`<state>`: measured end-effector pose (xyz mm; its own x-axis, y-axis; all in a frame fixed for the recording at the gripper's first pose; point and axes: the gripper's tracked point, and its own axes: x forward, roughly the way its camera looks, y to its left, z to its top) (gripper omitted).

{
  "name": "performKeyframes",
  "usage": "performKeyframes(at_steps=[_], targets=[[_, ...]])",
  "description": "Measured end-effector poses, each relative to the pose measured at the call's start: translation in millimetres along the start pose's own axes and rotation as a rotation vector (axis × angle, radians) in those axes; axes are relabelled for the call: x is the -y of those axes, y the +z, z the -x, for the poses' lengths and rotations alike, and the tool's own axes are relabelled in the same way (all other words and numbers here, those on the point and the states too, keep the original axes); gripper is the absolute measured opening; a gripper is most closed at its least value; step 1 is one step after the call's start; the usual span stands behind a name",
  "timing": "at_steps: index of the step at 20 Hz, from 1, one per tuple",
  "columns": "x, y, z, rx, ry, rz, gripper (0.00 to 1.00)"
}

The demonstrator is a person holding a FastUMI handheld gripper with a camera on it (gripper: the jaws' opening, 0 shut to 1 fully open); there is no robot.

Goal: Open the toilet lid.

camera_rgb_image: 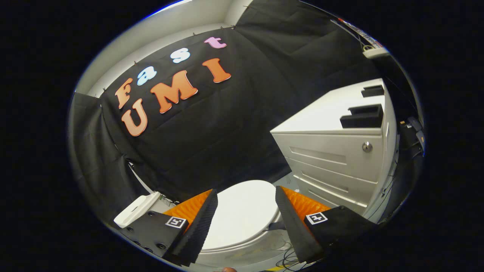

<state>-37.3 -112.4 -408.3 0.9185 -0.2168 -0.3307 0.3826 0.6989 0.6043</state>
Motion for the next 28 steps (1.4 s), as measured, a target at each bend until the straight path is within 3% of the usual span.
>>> performKeyframes(at_steps=[3,21,28], targets=[[13.9,-41.7,16.0,-0.129,-0.015,-0.065,0.99],[77.6,-118.9,-13.4,-0.24,-0.152,-0.364,0.99],[90.1,-120.6,-28.7,-0.223,-0.174,-0.516,0.97]])
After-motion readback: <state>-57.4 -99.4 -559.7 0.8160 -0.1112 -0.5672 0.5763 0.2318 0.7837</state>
